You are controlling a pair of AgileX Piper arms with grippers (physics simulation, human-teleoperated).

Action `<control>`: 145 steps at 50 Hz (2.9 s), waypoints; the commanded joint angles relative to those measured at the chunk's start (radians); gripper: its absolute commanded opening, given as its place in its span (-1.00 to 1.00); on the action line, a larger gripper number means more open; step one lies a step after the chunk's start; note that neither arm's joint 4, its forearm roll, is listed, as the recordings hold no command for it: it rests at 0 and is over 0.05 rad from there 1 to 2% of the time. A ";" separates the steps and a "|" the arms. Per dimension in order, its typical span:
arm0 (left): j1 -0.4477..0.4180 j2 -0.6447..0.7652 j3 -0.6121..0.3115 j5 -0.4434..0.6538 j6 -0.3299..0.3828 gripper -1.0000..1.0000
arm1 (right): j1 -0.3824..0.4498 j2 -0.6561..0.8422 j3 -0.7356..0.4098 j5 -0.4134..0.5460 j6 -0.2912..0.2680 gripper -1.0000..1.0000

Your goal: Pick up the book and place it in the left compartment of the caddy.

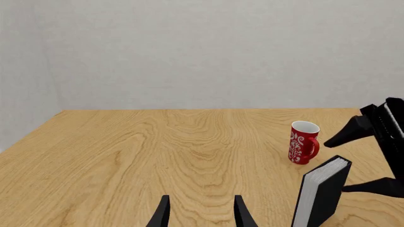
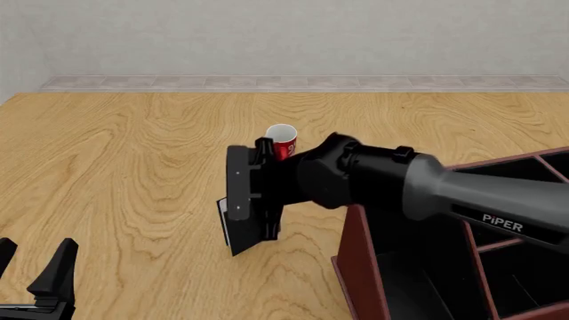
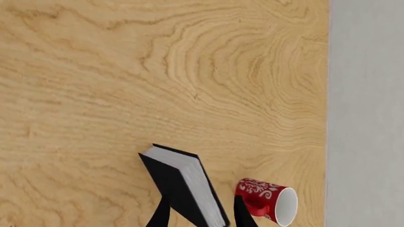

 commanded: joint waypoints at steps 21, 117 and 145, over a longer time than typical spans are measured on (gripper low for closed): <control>0.000 0.000 -0.002 0.001 0.000 1.00 | -0.033 0.071 -0.008 -0.019 0.001 1.00; 0.000 0.000 -0.002 0.001 0.000 1.00 | 0.034 -0.184 -0.046 0.273 0.065 -1.00; 0.000 0.000 -0.002 0.001 0.000 1.00 | 0.122 -0.212 -0.336 0.679 0.572 -1.00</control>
